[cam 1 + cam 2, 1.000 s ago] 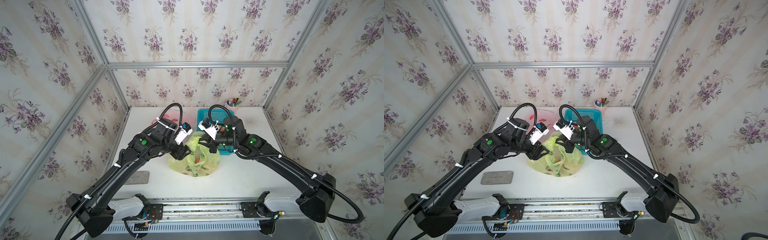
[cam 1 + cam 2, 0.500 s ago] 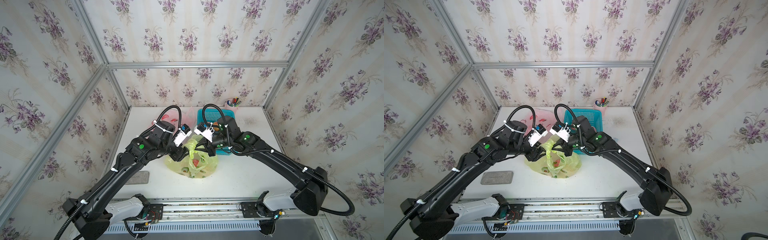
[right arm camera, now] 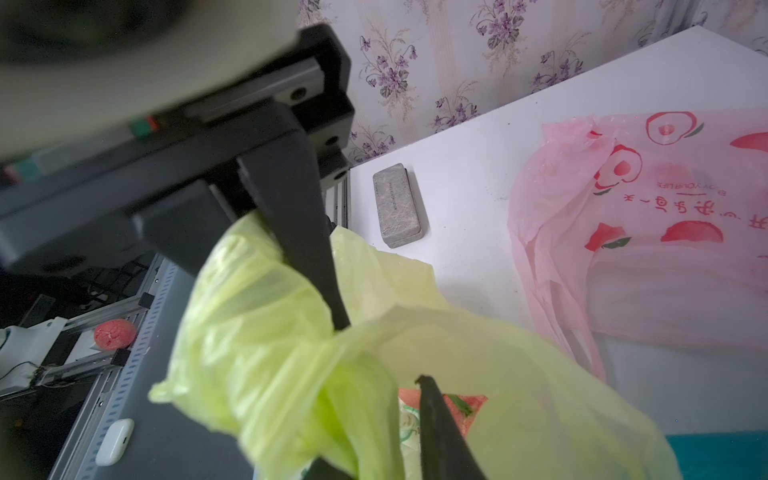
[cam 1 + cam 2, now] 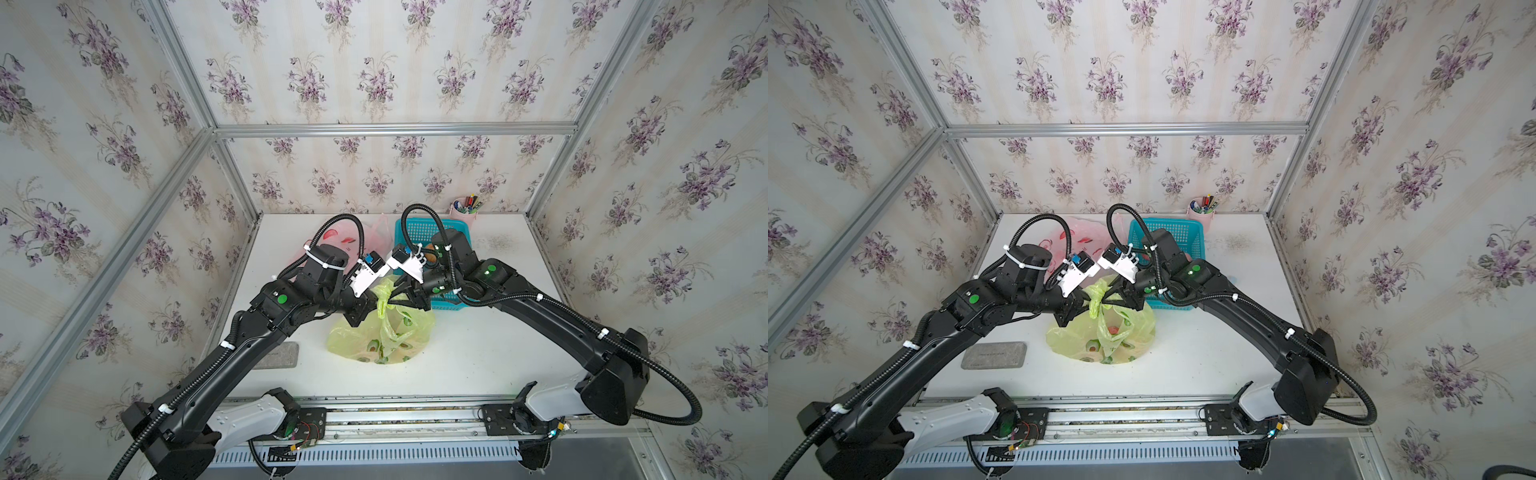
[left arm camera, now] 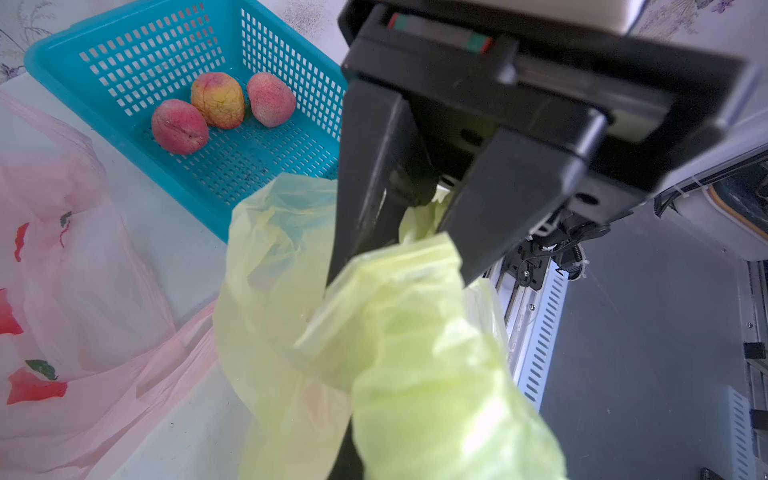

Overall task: Place the peach into a plastic bag & tie a knot
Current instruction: Cross the plastic bag at the center of the board.

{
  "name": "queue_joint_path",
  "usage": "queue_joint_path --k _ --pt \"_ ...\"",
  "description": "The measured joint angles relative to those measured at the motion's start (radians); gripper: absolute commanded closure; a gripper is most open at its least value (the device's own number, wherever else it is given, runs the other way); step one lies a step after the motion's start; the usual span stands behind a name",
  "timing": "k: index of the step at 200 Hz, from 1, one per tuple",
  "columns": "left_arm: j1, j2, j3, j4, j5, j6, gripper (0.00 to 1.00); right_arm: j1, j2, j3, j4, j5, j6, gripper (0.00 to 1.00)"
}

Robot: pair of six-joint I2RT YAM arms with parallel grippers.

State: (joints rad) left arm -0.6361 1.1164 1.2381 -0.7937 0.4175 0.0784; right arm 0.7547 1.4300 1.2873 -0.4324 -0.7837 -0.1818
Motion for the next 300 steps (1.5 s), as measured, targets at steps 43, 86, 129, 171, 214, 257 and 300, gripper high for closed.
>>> queue_joint_path --k 43,86,129,171,214,257,300 --pt "0.0 -0.011 -0.02 0.046 0.005 -0.022 1.0 0.003 -0.023 -0.018 0.003 0.063 0.025 0.78" --pt "0.0 -0.011 -0.026 0.045 0.005 -0.029 1.0 0.003 -0.044 -0.027 0.012 0.151 0.047 0.79" --pt "0.001 -0.011 -0.026 0.044 0.0 -0.029 1.0 0.003 -0.072 -0.034 0.028 0.212 0.056 0.75" --pt "0.001 -0.01 -0.026 0.042 0.0 -0.03 1.0 0.003 -0.072 -0.034 0.032 0.225 0.056 0.81" --pt "0.001 -0.019 -0.026 0.036 0.006 -0.036 1.0 0.003 -0.072 -0.034 0.032 0.258 0.06 0.78" --pt "0.001 -0.024 -0.026 0.029 0.014 -0.037 1.0 0.003 -0.072 -0.033 0.032 0.276 0.063 0.74" --pt "0.001 -0.021 -0.026 0.026 0.022 -0.039 1.0 0.003 -0.068 -0.031 0.033 0.298 0.07 0.85"
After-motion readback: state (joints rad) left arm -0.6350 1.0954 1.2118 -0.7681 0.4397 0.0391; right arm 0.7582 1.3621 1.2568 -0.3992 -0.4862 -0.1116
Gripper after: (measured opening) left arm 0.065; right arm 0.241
